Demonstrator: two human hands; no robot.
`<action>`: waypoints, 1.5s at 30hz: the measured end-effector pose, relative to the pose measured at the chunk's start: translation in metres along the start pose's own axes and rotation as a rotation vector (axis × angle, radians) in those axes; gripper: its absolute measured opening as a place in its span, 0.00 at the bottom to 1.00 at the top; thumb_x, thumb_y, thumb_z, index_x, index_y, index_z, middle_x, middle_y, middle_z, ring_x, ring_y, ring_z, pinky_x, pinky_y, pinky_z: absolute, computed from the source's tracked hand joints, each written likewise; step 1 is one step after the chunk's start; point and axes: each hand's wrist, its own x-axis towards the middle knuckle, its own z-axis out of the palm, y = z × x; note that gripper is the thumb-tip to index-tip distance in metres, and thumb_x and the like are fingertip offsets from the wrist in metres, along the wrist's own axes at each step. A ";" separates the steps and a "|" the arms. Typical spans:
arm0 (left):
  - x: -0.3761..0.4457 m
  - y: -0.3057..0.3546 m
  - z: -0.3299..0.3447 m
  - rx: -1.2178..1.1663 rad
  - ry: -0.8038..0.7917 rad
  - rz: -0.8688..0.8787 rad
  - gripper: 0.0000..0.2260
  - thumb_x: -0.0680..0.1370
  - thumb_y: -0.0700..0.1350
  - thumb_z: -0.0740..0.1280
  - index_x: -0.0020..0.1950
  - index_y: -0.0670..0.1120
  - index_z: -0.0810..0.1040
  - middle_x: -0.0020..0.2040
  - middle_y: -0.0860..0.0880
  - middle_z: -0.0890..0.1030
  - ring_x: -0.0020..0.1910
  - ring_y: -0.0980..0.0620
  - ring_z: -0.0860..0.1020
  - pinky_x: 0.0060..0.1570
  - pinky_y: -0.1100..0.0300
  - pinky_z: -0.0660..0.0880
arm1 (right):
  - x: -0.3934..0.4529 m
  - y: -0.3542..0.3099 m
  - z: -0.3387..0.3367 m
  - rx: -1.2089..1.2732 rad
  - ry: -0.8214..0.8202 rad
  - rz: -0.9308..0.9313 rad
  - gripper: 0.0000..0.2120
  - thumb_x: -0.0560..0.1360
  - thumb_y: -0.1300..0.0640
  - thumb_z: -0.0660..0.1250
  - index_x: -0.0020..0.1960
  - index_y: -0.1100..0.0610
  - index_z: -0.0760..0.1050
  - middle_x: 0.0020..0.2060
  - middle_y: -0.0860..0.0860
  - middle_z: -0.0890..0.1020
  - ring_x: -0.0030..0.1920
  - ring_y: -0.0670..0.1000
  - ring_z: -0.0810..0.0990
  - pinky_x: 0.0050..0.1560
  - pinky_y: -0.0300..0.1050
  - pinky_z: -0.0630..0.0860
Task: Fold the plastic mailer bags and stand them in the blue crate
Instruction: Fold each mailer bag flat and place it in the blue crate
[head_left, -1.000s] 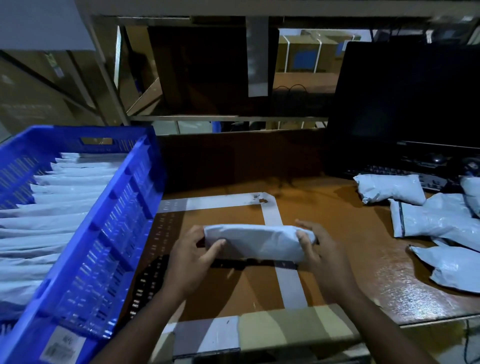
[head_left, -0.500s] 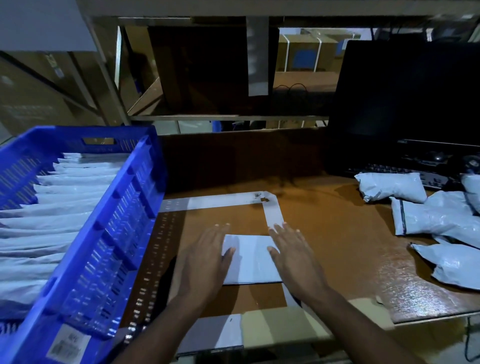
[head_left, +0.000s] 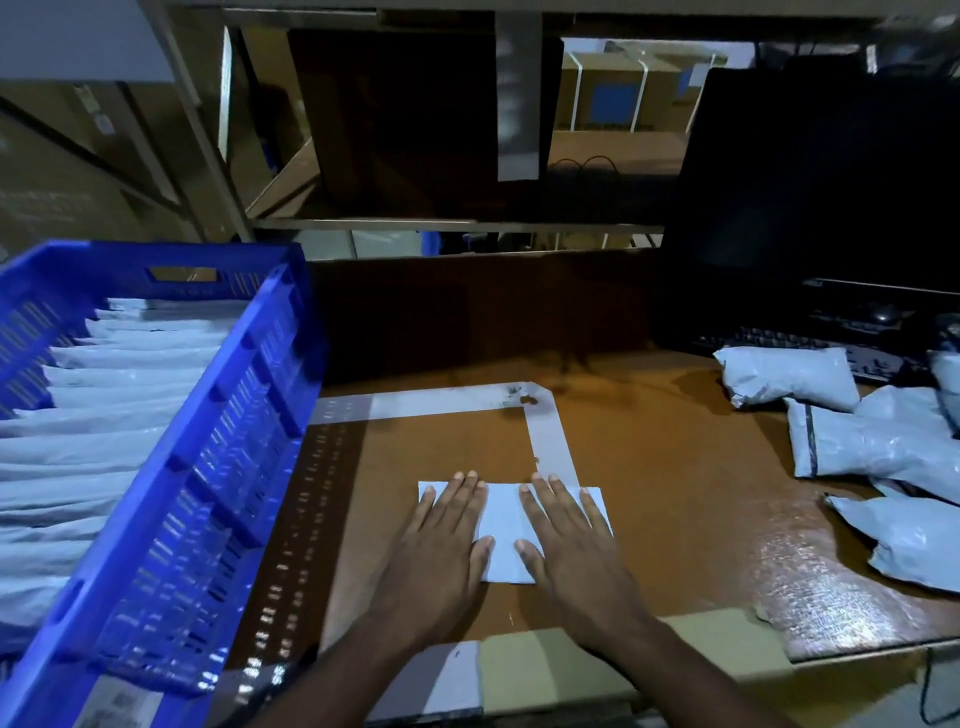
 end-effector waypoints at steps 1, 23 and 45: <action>0.001 -0.001 -0.001 -0.007 0.002 -0.002 0.39 0.75 0.65 0.23 0.83 0.51 0.42 0.83 0.55 0.41 0.80 0.59 0.37 0.80 0.52 0.42 | 0.003 0.001 0.000 -0.002 0.003 -0.003 0.28 0.83 0.40 0.52 0.79 0.51 0.60 0.79 0.49 0.61 0.78 0.49 0.60 0.77 0.49 0.45; -0.003 0.000 0.002 0.040 -0.003 -0.056 0.33 0.82 0.64 0.35 0.84 0.49 0.41 0.82 0.53 0.38 0.81 0.56 0.36 0.80 0.49 0.44 | -0.024 0.024 -0.007 -0.005 -0.059 0.117 0.41 0.76 0.25 0.35 0.81 0.47 0.35 0.80 0.47 0.35 0.79 0.47 0.32 0.78 0.55 0.33; -0.025 -0.002 0.003 0.017 -0.020 0.130 0.32 0.83 0.64 0.36 0.84 0.49 0.44 0.83 0.54 0.43 0.80 0.60 0.37 0.80 0.51 0.44 | -0.024 -0.011 -0.008 0.048 0.010 -0.104 0.31 0.83 0.38 0.38 0.82 0.50 0.51 0.81 0.45 0.49 0.79 0.42 0.38 0.77 0.46 0.35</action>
